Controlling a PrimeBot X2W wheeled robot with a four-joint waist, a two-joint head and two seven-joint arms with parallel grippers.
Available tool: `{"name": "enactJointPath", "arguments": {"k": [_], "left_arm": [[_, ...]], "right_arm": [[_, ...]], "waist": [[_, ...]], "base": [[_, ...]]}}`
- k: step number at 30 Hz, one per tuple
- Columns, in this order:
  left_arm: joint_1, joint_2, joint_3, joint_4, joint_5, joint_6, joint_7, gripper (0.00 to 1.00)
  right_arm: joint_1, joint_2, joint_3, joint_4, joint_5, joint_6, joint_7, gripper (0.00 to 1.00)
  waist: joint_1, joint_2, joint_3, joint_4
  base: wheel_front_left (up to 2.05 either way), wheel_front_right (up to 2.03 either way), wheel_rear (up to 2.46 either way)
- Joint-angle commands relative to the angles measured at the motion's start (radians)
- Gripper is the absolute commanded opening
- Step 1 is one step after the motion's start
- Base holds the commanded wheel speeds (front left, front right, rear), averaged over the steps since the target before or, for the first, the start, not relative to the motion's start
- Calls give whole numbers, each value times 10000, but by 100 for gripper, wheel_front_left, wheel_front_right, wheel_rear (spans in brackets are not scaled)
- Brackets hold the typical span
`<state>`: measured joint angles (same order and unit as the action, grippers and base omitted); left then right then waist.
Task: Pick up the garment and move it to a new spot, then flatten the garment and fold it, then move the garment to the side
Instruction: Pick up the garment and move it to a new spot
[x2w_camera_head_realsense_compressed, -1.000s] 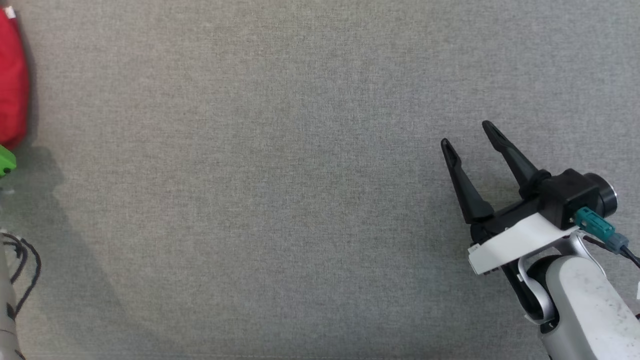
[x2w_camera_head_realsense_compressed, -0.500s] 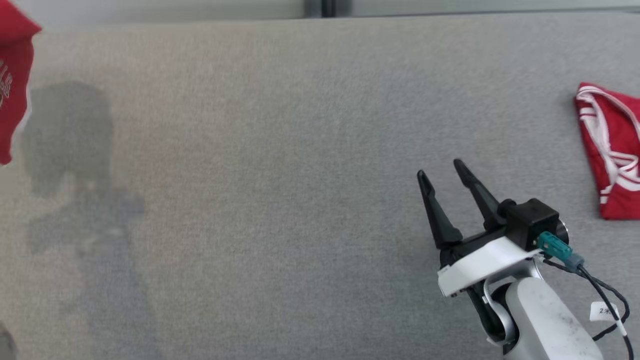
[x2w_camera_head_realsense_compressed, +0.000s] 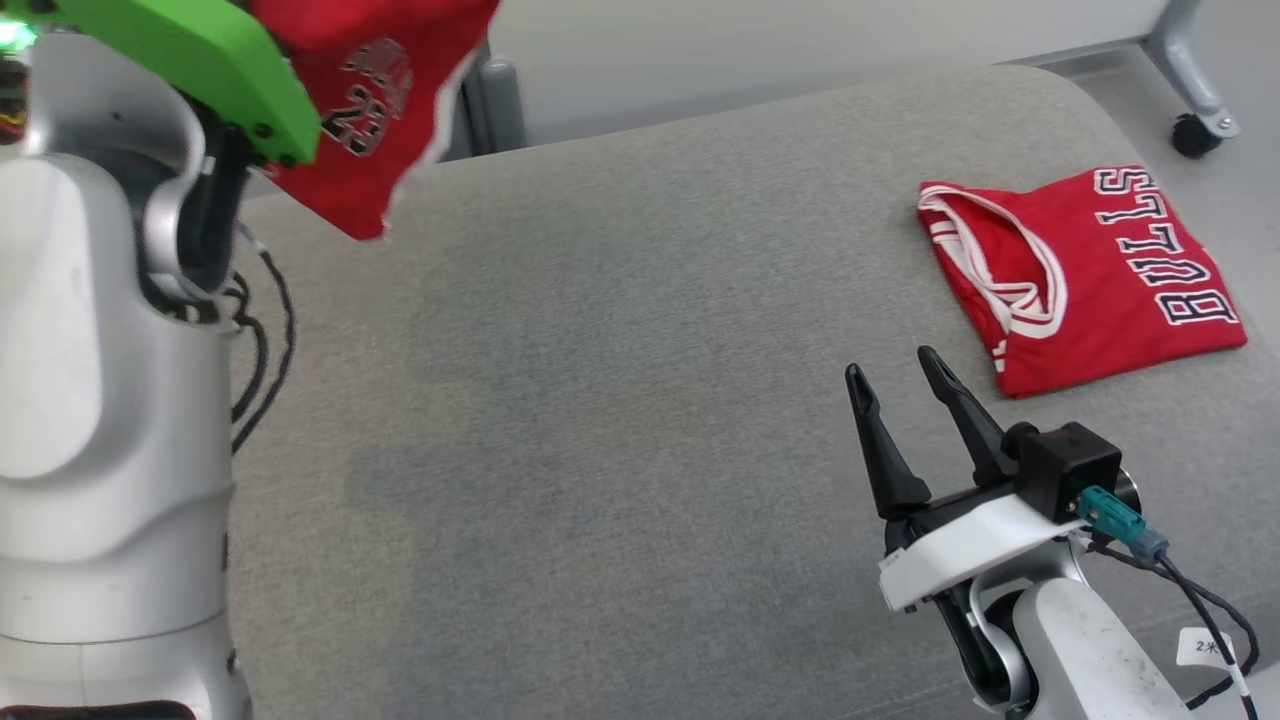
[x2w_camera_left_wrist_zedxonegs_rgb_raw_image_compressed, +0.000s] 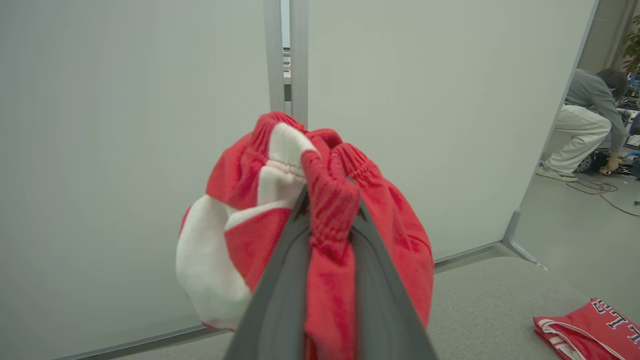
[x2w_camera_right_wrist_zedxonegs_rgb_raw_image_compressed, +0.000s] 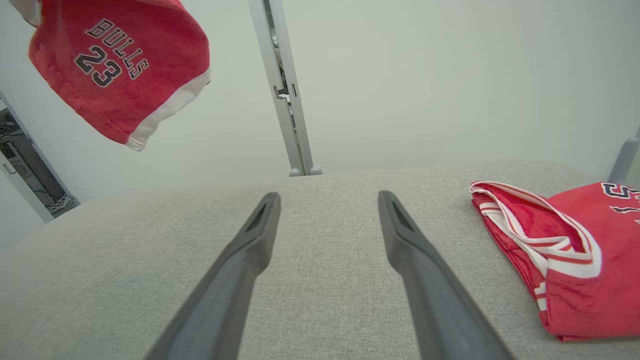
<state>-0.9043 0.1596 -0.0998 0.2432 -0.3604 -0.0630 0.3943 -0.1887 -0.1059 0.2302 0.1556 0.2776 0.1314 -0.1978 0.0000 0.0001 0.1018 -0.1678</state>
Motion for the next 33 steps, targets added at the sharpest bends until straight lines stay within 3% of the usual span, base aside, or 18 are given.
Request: {"name": "enactJointPath", "arguments": {"k": [1, 11, 14, 19, 21, 33], "left_arm": [[323, -131, -102, -123, -52, -48, -16, 0], [2204, -894, -1296, 536, -396, 26, -499, 0], [2862, -946, -1363, 1132, -605, 187, -869, 0], [3710, -998, -1559, 2178, -744, 101, -1726, 0], [3953, -1017, -1645, 2462, -774, 15, -2222, 100], [5279, -613, -1210, 1799, -938, -253, -5712, 100]], "right_arm": [[21, -13, 44, -82, -77, -15, 61, 100], [48, 84, 18, -343, -6, -15, 49, 100], [28, 142, -37, -314, 67, -15, -27, 100], [63, 216, -316, -306, 8, -15, -158, 100], [100, 195, -420, -291, -38, -15, -180, 100], [468, 0, -1005, -437, -230, -15, -52, 100]], "waist": [[0, -1, -267, -1259], [0, -1, 501, -2464], [0, -1, 675, -2565], [0, -1, 782, -2404], [0, -1, 745, -2213], [0, -1, -209, -535]], "base": [[0, 0, 0], [0, 0, 0], [0, 0, 0], [0, 0, 0], [0, 0, 0], [0, 0, 0]]}}
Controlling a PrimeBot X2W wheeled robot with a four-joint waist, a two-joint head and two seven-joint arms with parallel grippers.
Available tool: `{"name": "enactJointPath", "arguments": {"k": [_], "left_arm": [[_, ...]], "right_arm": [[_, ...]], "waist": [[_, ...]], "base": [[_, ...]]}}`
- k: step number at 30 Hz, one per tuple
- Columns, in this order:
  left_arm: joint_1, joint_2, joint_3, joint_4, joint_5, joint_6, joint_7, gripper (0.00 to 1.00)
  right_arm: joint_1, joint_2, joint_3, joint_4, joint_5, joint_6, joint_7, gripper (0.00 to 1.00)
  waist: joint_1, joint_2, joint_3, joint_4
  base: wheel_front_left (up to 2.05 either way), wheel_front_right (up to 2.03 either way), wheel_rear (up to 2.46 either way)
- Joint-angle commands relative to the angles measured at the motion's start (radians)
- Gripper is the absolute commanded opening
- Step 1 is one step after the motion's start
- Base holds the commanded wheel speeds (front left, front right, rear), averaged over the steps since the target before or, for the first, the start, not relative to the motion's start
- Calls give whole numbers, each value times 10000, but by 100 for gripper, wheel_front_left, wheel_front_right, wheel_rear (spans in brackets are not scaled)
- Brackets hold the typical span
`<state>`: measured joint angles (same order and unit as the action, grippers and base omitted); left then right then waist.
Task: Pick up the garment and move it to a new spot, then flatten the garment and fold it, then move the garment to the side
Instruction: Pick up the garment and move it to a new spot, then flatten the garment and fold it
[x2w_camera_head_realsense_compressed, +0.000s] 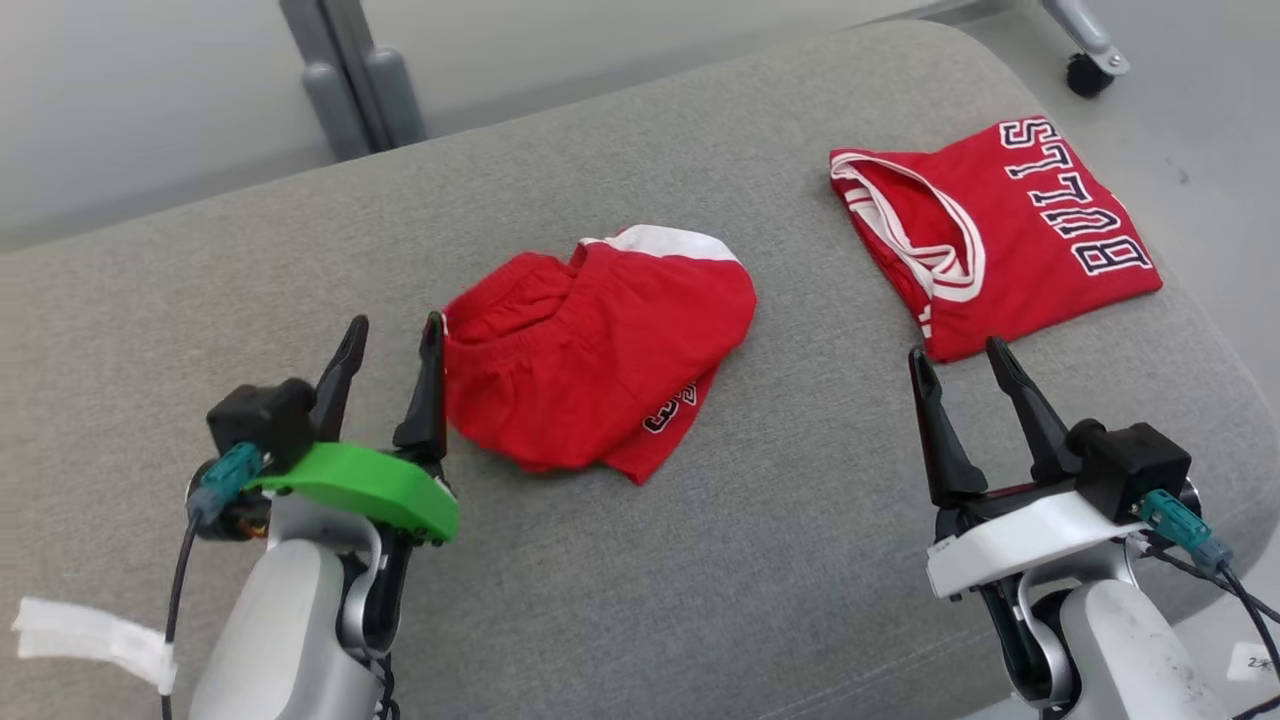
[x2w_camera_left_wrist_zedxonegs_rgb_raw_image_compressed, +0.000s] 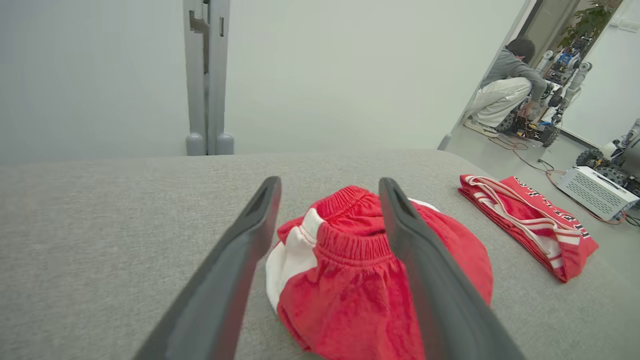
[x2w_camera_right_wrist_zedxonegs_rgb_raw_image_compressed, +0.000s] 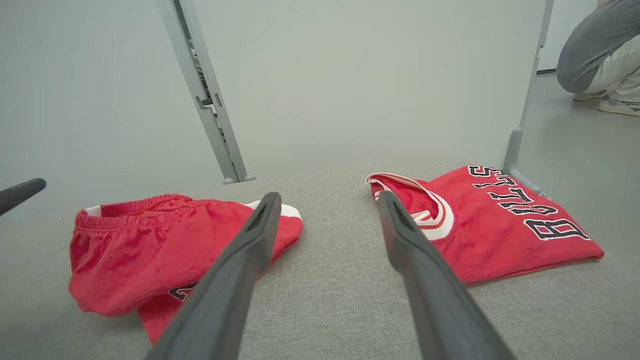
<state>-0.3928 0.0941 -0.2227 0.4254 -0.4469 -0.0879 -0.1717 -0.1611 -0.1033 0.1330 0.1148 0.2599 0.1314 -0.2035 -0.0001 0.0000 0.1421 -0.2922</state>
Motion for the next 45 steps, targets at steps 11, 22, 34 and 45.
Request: {"name": "enactJointPath", "arguments": {"k": [11, 22, 34, 45], "left_arm": [[2789, 459, 1311, -2008, 213, 401, -938, 100], [5086, -196, 2597, -3439, 1400, -37, -932, 100], [5054, -390, 2620, -3247, 1742, -349, -934, 100], [4878, -422, 2767, -2901, 1693, -440, -935, 100]], "right_arm": [[552, -163, -126, -44, -184, -15, 247, 100], [716, -291, -159, 568, -84, -15, 138, 100], [680, -238, -118, 1107, -62, -15, -73, 100], [564, -175, -44, 1310, 37, -15, -190, 100]], "waist": [[1, 0, -1254, 1605], [1, 0, -1363, 2039], [1, 0, -1454, 2146], [1, 0, -1510, 2015]], "base": [[0, 0, 0], [0, 0, 0], [0, 0, 0], [0, 0, 0]]}}
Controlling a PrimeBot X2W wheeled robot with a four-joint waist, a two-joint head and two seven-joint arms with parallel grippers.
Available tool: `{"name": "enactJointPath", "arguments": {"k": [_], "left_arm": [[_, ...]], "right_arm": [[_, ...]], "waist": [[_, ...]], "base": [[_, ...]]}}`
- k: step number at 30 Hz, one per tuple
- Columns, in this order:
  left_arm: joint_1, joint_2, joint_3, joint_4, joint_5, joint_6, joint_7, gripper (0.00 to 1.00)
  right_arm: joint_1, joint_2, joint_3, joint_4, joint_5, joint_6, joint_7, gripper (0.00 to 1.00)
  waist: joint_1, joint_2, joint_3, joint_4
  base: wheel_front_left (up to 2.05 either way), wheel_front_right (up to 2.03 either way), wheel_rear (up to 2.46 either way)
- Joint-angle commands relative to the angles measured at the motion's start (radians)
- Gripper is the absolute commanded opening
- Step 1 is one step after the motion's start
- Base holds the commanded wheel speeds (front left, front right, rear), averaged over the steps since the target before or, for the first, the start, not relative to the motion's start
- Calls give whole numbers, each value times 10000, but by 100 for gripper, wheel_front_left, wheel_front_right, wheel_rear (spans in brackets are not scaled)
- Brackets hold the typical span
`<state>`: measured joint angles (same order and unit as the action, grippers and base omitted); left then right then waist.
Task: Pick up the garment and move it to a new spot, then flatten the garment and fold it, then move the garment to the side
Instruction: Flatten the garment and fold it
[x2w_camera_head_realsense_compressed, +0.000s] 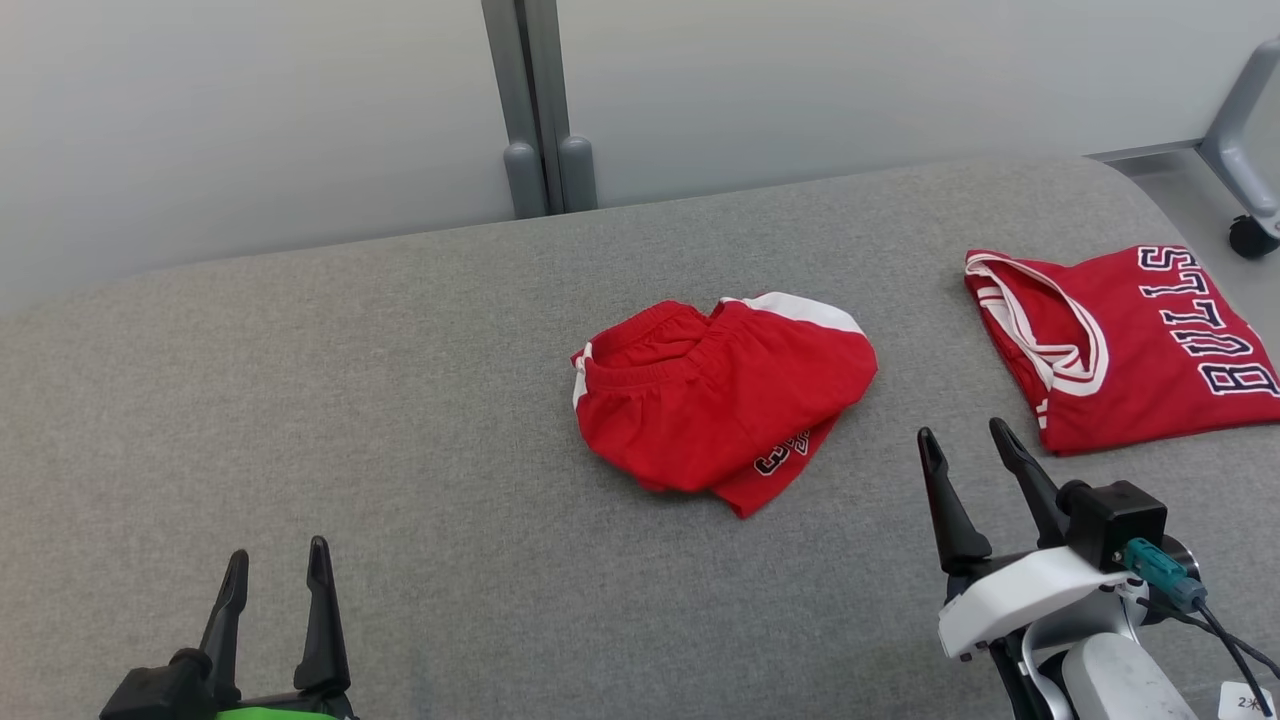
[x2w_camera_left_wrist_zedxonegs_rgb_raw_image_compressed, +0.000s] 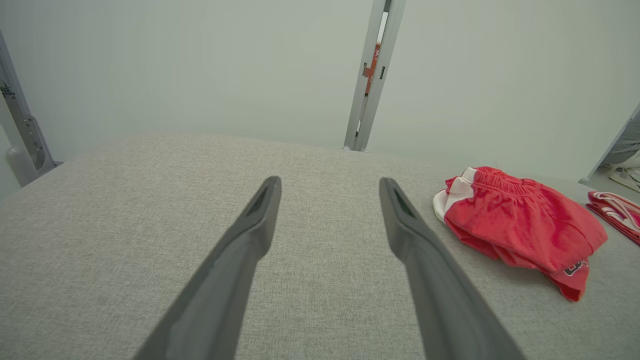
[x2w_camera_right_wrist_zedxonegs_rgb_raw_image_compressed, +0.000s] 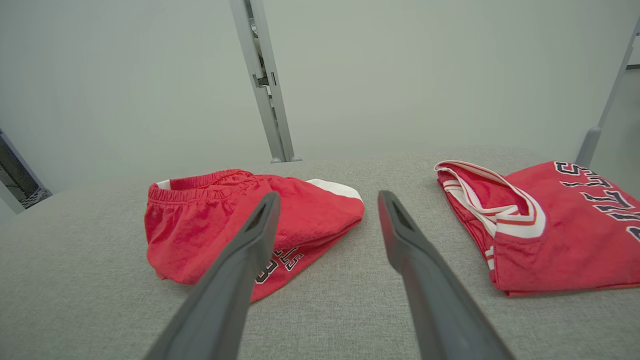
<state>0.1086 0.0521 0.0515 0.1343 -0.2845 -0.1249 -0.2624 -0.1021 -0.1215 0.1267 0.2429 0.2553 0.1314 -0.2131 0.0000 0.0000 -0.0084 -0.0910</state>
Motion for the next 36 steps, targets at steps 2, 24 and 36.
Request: {"name": "enactJointPath", "arguments": {"k": [2, 24, 36], "left_arm": [[-141, -5, 19, 31, 70, -60, -28, 100], [-5324, 459, -4060, 2391, -1539, -59, 3517, 100], [-7858, 232, -4192, 4709, -2445, 360, 5831, 100]], "right_arm": [[-46, 27, 41, 42, 77, -15, -93, 100], [-445, 126, 357, -274, 127, -15, -41, 100], [-816, 297, 622, -45, 241, -15, -296, 100]], "waist": [[0, 0, -17, 8], [0, 0, 937, -1241], [0, 0, 1947, -3392]], "base": [[0, 0, 0], [0, 0, 0], [0, 0, 0]]}}
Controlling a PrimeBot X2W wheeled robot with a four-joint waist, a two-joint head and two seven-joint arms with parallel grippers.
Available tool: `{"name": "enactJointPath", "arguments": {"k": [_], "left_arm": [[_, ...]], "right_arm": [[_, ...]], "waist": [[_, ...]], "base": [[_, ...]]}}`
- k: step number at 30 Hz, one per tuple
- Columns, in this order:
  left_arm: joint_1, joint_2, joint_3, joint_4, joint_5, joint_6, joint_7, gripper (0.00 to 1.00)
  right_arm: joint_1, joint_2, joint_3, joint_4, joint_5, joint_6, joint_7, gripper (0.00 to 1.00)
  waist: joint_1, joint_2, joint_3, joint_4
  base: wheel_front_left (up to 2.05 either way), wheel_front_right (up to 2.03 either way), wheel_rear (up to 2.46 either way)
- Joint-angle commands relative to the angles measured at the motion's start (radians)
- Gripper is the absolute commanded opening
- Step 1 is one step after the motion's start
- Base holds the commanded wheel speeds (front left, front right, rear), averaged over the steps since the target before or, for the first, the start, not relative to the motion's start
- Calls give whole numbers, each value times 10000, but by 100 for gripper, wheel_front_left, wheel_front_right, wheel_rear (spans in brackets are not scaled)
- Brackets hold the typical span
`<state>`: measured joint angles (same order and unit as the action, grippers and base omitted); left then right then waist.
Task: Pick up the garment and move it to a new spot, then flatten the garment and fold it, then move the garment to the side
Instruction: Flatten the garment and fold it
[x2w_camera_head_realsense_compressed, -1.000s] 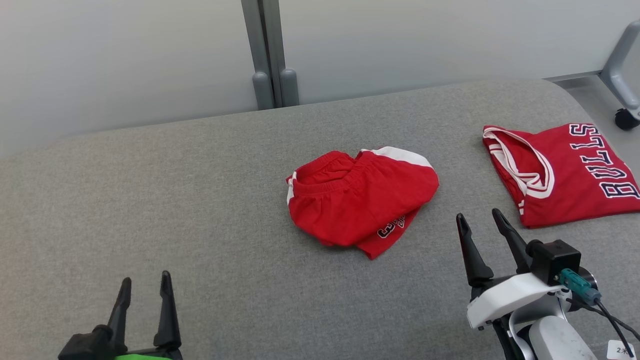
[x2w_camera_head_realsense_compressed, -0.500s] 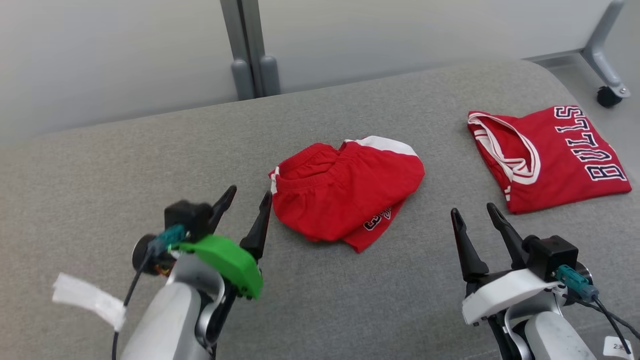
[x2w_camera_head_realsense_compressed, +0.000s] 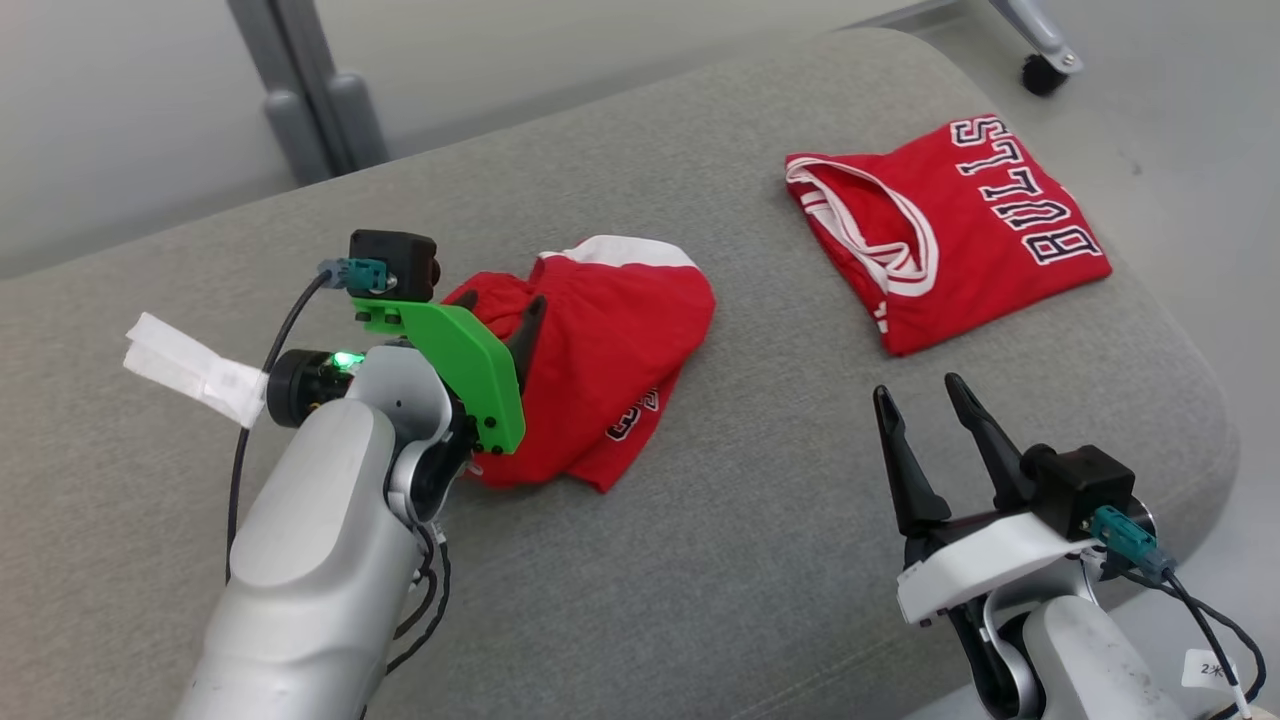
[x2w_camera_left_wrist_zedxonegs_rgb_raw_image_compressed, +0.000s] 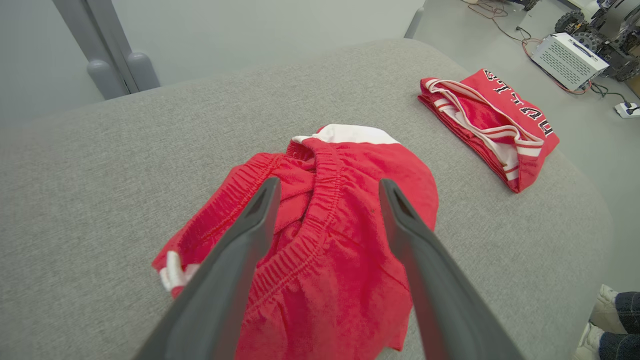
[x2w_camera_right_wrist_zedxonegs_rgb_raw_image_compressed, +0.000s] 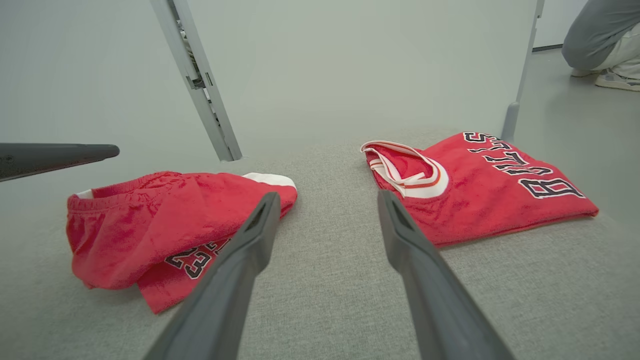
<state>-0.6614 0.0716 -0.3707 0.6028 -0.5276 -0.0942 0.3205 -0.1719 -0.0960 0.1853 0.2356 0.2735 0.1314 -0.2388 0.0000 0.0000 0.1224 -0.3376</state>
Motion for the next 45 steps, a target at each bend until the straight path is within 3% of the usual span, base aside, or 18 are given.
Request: {"name": "enactJointPath", "arguments": {"k": [1, 8, 13, 23, 26, 30, 32, 33, 45], "left_arm": [[-310, 31, 22, 176, -46, 74, 114, 100], [-1274, 22, 40, 1135, 42, 581, 680, 100], [-1998, 180, 137, 1841, 251, 1401, 977, 100], [-2805, 118, 39, 2944, 137, 2093, 2379, 100], [-2854, 36, -56, 3062, 16, 2076, 2766, 100], [-2907, -40, -195, 2852, -59, 1743, 2670, 100], [-2823, -74, -203, 2719, -191, 1495, 2489, 25], [-2775, -85, -197, 2657, -243, 1417, 2362, 0], [-3251, -190, -355, 1658, -753, 270, -339, 0]], "right_arm": [[-133, 61, 27, 55, 81, -15, -73, 100], [-238, 160, 150, 199, 148, -15, -198, 100], [-347, 212, 326, 301, 208, -15, -245, 100], [-485, 258, 498, 409, 149, -15, -270, 100], [-568, 261, 495, 353, 138, -15, -266, 100], [-594, 278, 494, 305, 121, -15, -268, 100], [-596, 286, 481, 286, 129, -15, -269, 100], [-594, 291, 466, 280, 128, -15, -269, 100], [-524, 90, 209, 287, 28, -15, -269, 100]], "waist": [[0, 0, 715, -1076], [0, 0, 1111, -1674], [0, 0, 1317, -1961], [0, 0, 1454, -2003], [0, 0, 1489, -1992], [0, 0, 1537, -1927], [0, 0, 1548, -1894], [0, 0, 1548, -1875], [0, 0, 1210, -939]], "base": [[0, 0, 0], [0, 0, 0], [0, 0, 0], [0, 0, 0], [0, 0, 0], [0, 0, 0], [0, 0, 0], [0, 0, 0], [0, 0, 0]]}}
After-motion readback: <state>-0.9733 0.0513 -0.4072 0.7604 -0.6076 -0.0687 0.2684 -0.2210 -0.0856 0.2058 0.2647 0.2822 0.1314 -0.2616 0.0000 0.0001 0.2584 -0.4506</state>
